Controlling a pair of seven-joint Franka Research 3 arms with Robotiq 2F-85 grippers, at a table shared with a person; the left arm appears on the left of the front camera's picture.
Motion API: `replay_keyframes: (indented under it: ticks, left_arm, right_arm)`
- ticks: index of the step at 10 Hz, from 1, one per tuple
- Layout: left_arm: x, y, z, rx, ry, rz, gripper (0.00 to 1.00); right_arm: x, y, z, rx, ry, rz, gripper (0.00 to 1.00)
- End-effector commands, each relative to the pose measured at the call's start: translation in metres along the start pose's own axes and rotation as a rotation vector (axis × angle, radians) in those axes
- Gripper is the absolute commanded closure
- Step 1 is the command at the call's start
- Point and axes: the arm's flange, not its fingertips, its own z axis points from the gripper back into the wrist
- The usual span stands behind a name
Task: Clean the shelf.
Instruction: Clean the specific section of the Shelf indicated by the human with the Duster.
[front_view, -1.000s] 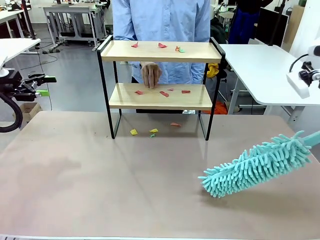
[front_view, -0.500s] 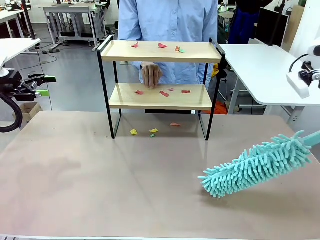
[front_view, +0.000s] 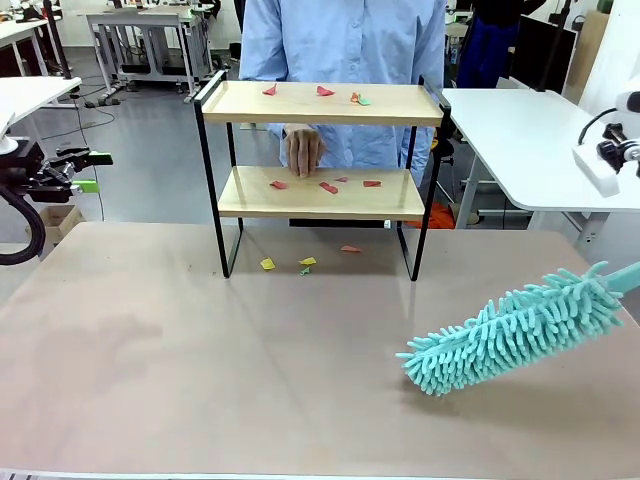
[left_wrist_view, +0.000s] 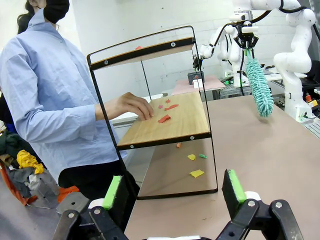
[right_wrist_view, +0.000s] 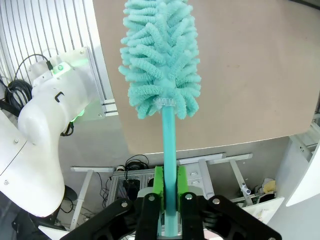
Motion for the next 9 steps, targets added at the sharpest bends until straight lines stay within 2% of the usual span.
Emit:
replay_keyframes:
  ticks: [1, 3, 6, 7, 8, 9]
  left_arm:
    - [0.002, -0.002, -0.001, -0.006, 0.003, -0.013, 0.0]
    - [0.002, -0.002, -0.001, -0.006, 0.003, -0.013, 0.0]
    - [0.002, -0.002, -0.001, -0.006, 0.003, -0.013, 0.0]
    - [0.002, -0.002, -0.001, -0.006, 0.003, -0.013, 0.0]
    - [0.002, -0.002, -0.001, -0.006, 0.003, -0.013, 0.0]
    - [0.002, -0.002, -0.001, -0.006, 0.003, -0.013, 0.0]
  right_arm:
    - [0.013, 0.002, 0.014, -0.012, -0.07, -0.094, 0.87]
    - [0.044, 0.014, 0.045, -0.056, -0.174, -0.275, 0.87]
    - [0.108, 0.033, 0.087, 0.0, -0.349, -0.659, 0.87]
    - [0.132, 0.034, 0.094, -0.02, -0.393, -0.761, 0.87]
    - [0.157, 0.032, 0.095, -0.103, -0.439, -0.832, 0.87]
    - [0.178, 0.027, 0.092, -0.115, -0.47, -0.903, 0.87]
